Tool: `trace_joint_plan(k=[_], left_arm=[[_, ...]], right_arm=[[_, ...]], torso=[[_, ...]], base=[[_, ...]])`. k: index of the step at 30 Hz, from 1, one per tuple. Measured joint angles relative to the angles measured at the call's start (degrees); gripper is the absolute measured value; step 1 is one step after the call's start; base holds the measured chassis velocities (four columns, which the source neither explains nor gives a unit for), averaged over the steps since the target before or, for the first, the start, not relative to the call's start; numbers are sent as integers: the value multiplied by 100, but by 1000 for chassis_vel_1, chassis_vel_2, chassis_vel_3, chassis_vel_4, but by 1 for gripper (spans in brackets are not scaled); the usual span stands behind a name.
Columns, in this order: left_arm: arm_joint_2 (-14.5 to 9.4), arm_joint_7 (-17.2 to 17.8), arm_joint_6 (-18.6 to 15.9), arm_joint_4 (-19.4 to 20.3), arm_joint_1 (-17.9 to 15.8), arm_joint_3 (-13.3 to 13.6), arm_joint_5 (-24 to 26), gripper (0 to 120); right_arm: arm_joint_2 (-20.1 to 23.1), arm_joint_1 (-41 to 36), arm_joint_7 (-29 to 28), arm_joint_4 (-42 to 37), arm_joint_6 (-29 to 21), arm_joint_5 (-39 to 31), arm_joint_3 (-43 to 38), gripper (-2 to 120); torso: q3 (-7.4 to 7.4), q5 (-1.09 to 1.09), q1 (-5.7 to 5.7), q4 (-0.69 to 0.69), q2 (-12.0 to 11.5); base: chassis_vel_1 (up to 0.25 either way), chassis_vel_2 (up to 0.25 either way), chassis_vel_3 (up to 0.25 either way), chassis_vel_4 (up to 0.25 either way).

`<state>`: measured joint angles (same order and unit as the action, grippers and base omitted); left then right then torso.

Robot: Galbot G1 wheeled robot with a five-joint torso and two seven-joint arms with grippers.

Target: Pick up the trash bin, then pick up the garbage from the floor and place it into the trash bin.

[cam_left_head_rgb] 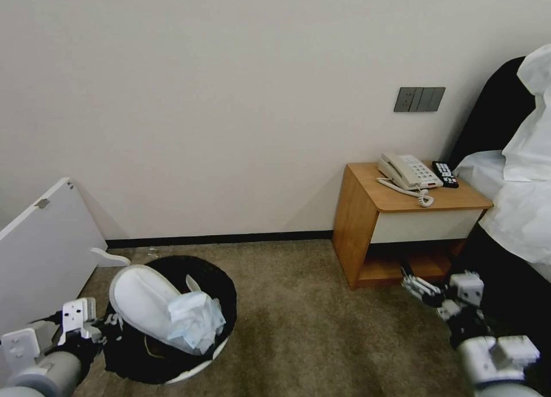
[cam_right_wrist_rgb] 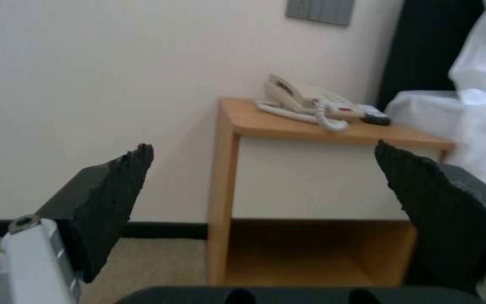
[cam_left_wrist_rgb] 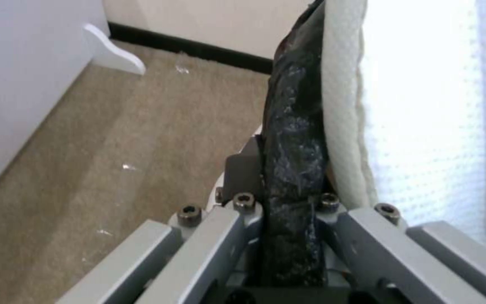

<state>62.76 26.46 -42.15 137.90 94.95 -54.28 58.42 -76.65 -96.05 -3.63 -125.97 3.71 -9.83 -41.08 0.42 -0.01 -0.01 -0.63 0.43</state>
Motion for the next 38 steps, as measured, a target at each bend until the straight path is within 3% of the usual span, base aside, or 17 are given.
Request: trace_joint_plan(k=[7,12,23,38], left_arm=[[41,-113,0,-41,-101,-27,-65,3],[46,-147,0,-51,-98,-26,-45,3],[73,-158,1,-18,-22,-1,13,3],[165,-122,2,18,-22,97,-94,3]], right_arm=[[-723,74,-105,168,320,681,217,100],[-938,189,-132,271,404,947,299,100],[-1024,475,-130,416,259,1120,485,100],[-676,804,-122,616,59,826,451,100]], torso=[[0,0,0,1,0],[1,1,0,1,0],[0,1,0,1,-1],[1,2,0,1,-1]], base=[[0,0,0,0],[0,0,0,0],[0,0,0,0],[0,0,0,0]])
